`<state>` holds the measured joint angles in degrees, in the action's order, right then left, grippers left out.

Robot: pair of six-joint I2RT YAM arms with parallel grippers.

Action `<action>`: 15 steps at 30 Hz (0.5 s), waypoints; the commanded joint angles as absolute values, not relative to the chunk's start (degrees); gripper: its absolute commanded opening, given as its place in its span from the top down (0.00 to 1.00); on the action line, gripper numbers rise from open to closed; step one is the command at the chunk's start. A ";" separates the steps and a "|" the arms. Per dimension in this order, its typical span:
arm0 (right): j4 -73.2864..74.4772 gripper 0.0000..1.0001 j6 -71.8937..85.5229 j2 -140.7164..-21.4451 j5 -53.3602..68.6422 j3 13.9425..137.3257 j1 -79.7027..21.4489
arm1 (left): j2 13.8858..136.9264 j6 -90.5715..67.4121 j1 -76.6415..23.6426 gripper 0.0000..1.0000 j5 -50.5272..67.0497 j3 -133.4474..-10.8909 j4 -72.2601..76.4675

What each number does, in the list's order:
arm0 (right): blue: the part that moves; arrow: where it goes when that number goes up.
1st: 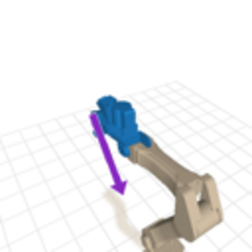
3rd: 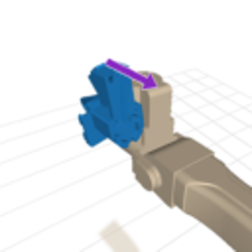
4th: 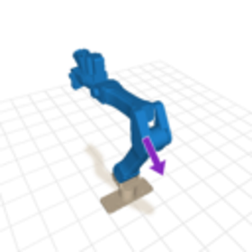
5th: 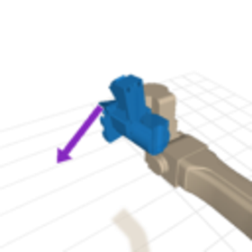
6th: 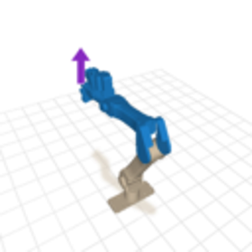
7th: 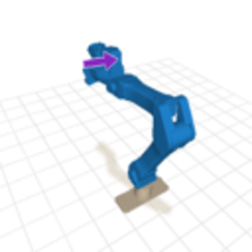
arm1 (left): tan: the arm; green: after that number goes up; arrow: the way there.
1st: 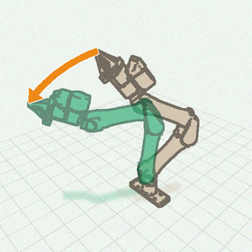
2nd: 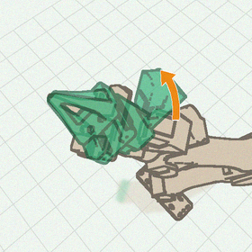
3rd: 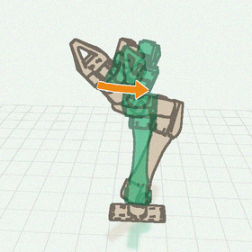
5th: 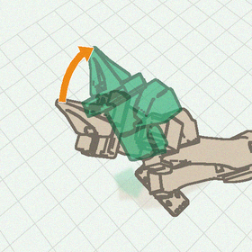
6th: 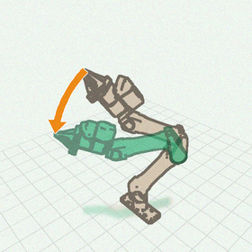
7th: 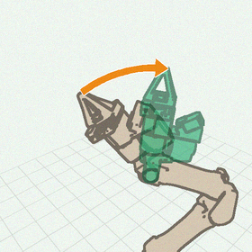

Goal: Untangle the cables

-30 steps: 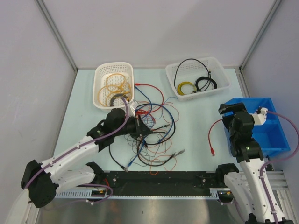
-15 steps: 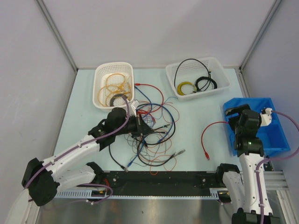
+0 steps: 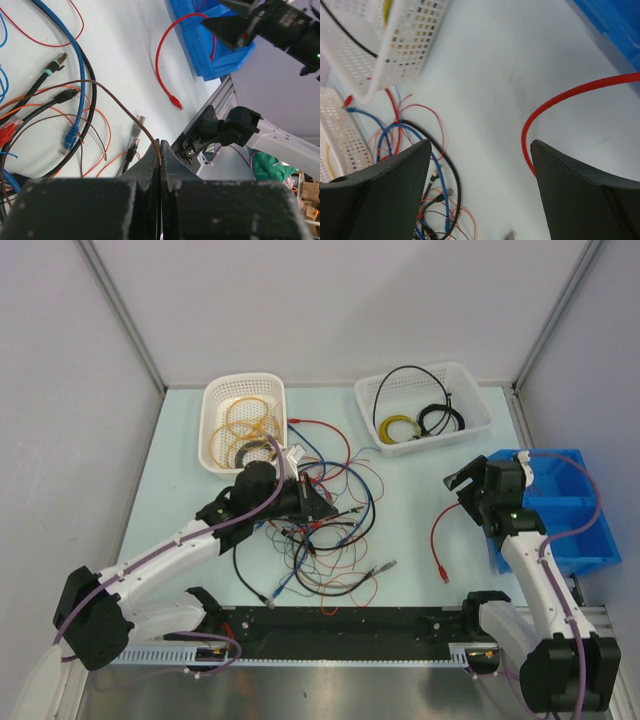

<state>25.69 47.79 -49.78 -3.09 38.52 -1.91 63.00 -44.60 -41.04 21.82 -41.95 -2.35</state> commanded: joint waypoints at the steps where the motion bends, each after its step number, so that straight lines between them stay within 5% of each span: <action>1: 22.68 0.14 47.28 -53.35 -4.82 36.66 -1.41 | 60.47 -45.44 -41.40 1.00 22.85 -42.19 -0.26; 15: 19.52 0.16 48.95 -61.61 -13.79 35.08 -4.74 | 58.89 -45.00 -41.40 1.00 22.76 -39.64 -0.79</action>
<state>21.91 47.94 -59.77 -9.91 35.64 -3.60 59.20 -44.60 -41.04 21.71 -40.45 -2.17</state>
